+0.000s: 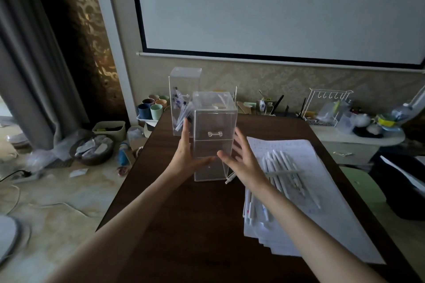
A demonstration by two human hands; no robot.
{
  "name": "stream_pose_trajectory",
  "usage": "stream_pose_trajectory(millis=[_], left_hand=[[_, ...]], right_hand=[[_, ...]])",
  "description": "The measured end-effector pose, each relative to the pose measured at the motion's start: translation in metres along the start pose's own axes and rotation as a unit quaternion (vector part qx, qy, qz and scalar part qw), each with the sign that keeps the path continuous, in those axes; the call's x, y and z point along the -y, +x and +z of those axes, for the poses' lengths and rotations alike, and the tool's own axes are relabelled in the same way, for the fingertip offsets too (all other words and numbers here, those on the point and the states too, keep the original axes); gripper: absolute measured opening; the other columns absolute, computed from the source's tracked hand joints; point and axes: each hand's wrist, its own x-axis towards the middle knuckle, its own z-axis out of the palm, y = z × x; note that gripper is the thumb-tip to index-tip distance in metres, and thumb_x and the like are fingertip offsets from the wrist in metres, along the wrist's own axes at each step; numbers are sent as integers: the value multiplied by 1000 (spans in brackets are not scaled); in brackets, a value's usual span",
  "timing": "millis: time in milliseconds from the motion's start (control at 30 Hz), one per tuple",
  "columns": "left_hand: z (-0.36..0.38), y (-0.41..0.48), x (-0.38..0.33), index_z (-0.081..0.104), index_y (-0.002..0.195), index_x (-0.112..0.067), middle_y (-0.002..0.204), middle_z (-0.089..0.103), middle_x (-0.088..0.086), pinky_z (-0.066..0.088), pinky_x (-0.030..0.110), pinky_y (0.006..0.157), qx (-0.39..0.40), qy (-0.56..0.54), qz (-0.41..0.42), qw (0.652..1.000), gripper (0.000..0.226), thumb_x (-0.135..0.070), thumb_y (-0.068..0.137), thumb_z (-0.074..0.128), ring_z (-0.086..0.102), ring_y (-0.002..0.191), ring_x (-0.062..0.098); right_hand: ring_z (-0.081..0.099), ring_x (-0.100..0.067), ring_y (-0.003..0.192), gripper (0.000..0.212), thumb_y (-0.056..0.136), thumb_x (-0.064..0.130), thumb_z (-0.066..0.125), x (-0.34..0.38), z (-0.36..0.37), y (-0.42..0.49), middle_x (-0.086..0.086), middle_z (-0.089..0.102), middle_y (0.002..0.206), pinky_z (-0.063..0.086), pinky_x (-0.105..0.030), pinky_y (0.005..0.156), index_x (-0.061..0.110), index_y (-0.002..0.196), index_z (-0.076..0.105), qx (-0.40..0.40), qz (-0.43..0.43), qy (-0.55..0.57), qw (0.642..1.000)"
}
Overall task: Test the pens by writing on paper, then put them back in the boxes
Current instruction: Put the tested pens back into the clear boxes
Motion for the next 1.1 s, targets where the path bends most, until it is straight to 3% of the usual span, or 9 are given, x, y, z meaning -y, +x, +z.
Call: stream_pose_trajectory(millis=[200, 367, 433, 533, 700, 800, 933, 1000, 1100], left_hand=[[8, -4, -12, 3, 145, -41, 142, 41, 9, 44, 54, 97, 8, -59, 12, 998, 119, -50, 58, 84, 44, 129, 23], [8, -4, -10, -8, 138, -58, 156, 16, 0, 32, 56, 107, 24, -31, 11, 999, 122, -59, 56, 81, 21, 142, 19], [7, -5, -15, -10, 136, -60, 157, 9, -3, 29, 54, 109, 17, -12, 13, 1000, 122, -57, 55, 81, 14, 143, 15], [8, -7, -23, -14, 140, -50, 158, 5, -3, 27, 49, 112, 12, 10, 0, 1000, 122, -44, 63, 79, 10, 143, 15], [11, -2, -16, -12, 146, -35, 156, 10, -2, 26, 27, 107, -1, 13, 6, 1000, 116, -17, 74, 78, 12, 142, 15], [9, -2, -16, -13, 137, -52, 156, 13, 0, 30, 39, 110, 0, 15, 9, 1000, 117, -27, 71, 79, 20, 141, 19], [7, -6, -13, -8, 121, -76, 155, 20, 4, 38, 54, 103, 18, -21, 6, 1000, 112, -61, 52, 78, 28, 139, 24], [5, -5, -10, -8, 127, -71, 156, 17, 3, 40, 56, 101, 24, -16, 20, 999, 116, -66, 49, 78, 27, 139, 25], [10, -7, -13, -14, 145, -41, 157, 2, 3, 29, 59, 107, 0, 13, 38, 999, 130, -61, 56, 78, 14, 143, 27]], right_hand=[[7, 5, 141, 67, 79, 52, 59, 19, -6, -21, 18, 13, 155, 13, -38, 119, 53, 136, 24, -46, -77, -47, 995], [9, 12, 139, 73, 82, 50, 61, 50, -6, -13, 23, 11, 155, 10, -15, 109, 56, 138, 15, -45, -149, -25, 988], [16, 7, 140, 76, 82, 47, 61, 70, -10, 6, 18, 16, 156, 13, -11, 106, 52, 140, 13, -65, -165, -20, 984], [23, -9, 140, 76, 86, 38, 65, 93, -18, 46, 4, 26, 154, 19, -23, 110, 40, 145, 17, -105, -184, -47, 976], [29, -22, 135, 77, 87, 35, 65, 100, -31, 95, -10, 36, 144, 21, -21, 104, 9, 148, 25, -134, -165, -215, 953], [27, -24, 134, 79, 89, 42, 60, 93, -38, 97, -11, 37, 142, 24, -28, 106, 8, 148, 22, -89, -144, -308, 936], [33, -25, 131, 57, 94, 39, 52, 72, -61, 75, -10, 46, 139, 23, -28, 103, 9, 141, 41, -46, -113, -356, 927], [37, -24, 129, 46, 96, 35, 51, 54, -80, 57, -10, 49, 136, 24, -23, 97, 10, 134, 50, -39, -69, -360, 930], [46, -21, 122, 36, 96, 30, 52, 17, -115, 32, -10, 52, 130, 30, -23, 94, 9, 125, 58, -55, 34, -329, 942]])
